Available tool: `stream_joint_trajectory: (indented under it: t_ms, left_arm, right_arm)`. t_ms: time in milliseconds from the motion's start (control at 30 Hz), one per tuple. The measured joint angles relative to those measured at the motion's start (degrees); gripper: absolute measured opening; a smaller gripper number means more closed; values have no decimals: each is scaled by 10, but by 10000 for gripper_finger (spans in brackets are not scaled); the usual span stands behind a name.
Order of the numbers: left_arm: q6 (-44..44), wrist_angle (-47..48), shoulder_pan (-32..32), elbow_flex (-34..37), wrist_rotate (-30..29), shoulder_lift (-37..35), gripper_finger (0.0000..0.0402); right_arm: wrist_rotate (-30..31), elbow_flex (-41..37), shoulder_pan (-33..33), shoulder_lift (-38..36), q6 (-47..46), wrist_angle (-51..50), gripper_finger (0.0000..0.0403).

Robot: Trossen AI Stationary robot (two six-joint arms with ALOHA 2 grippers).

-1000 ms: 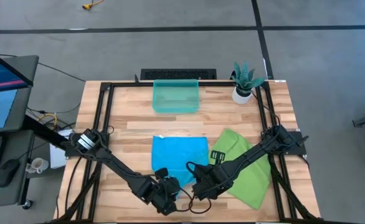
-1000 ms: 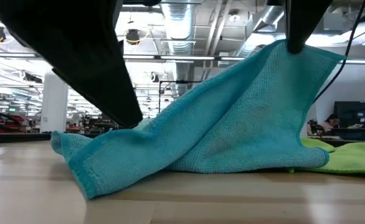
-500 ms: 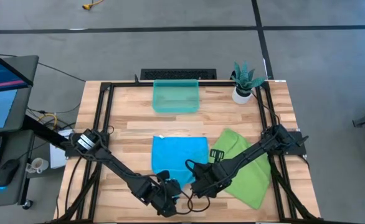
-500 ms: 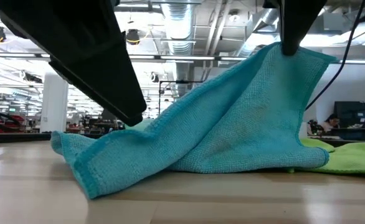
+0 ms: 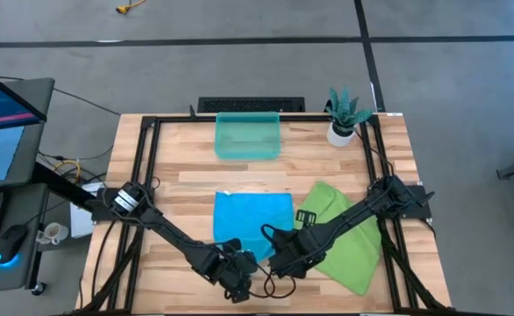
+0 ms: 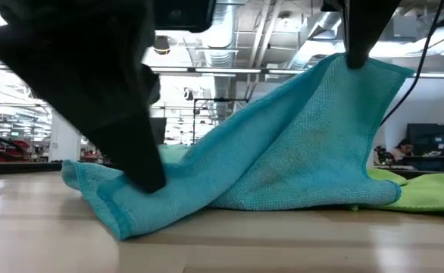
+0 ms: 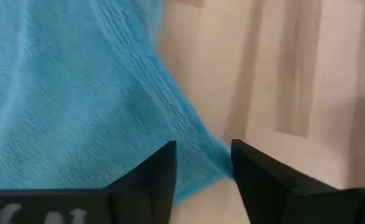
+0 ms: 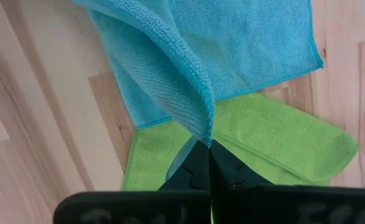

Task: Roll microfiber towels into tight, uniform cylinder then place into a basket
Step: Fold the blue microfiber cloth

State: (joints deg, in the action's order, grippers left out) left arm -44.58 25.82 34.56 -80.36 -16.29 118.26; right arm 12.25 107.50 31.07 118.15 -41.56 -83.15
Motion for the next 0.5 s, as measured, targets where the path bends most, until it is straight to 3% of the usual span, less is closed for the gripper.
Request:
stream_joint_trajectory:
  t_ms: [233,367,500]
  left_arm:
    - [38,2,-1,0,0,-1,14]
    - [53,25,0,-1,0,-20,7]
    - [36,121,11,-21,-19,-56,2]
  right_arm:
    - [0,0,11,0,0,-2,6]
    - [-4,0,27,0,0,0,6]
    - [-4,0,38,0,0,1,6]
